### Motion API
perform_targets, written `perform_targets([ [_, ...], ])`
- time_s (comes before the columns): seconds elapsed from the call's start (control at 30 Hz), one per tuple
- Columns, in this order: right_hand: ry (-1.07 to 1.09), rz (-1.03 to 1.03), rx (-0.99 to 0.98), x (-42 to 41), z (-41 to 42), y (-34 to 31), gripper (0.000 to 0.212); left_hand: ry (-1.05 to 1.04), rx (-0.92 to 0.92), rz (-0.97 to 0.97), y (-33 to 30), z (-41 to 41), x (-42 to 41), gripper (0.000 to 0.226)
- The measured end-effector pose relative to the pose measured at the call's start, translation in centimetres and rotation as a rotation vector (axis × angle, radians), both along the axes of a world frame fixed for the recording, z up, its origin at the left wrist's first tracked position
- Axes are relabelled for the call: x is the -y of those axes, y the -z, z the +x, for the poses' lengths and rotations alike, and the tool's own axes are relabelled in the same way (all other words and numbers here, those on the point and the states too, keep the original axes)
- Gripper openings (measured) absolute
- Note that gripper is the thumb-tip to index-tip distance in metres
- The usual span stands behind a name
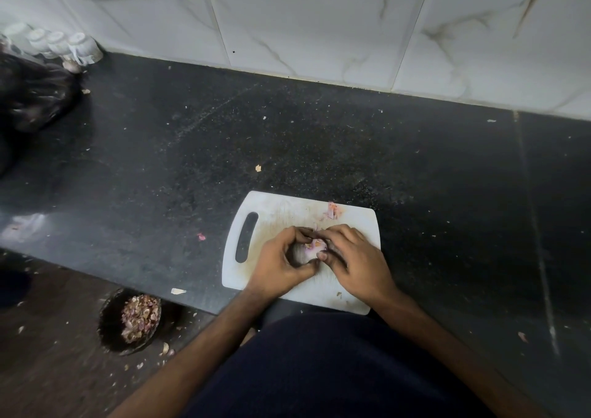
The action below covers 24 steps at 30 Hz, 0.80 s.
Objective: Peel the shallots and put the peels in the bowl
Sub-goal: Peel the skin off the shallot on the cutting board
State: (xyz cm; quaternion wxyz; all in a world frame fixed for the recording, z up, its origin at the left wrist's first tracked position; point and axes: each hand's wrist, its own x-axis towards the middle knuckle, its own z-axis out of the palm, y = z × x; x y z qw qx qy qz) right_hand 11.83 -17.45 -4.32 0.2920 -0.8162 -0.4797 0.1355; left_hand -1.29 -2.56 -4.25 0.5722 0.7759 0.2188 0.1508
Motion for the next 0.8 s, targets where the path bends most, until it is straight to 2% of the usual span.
perform_targets([
  [0.27, 0.087, 0.092, -0.280, -0.5, 1.3, 0.0, 0.010, 0.084, -0.025, -0.026, -0.3, 0.0, -0.6, 0.036],
  [0.33, 0.111, 0.091, -0.253, -0.7, 1.4, 0.1, 0.004, 0.129, -0.059, -0.013, -0.5, 0.1, -1.2, 0.040],
  [0.47, 0.190, 0.085, -0.124, -1.2, 0.5, 0.4, 0.009, 0.151, -0.066, -0.013, -0.6, 0.1, -1.6, 0.041],
  [0.67, 0.296, 0.186, -0.152, -0.9, 0.4, 0.4, 0.015, 0.121, -0.046, -0.032, -0.3, 0.0, -1.3, 0.035],
  [0.8, 0.449, 0.275, -0.163, -0.7, 0.8, 0.3, 0.015, 0.105, -0.047, -0.028, -0.1, 0.0, -1.2, 0.033],
])
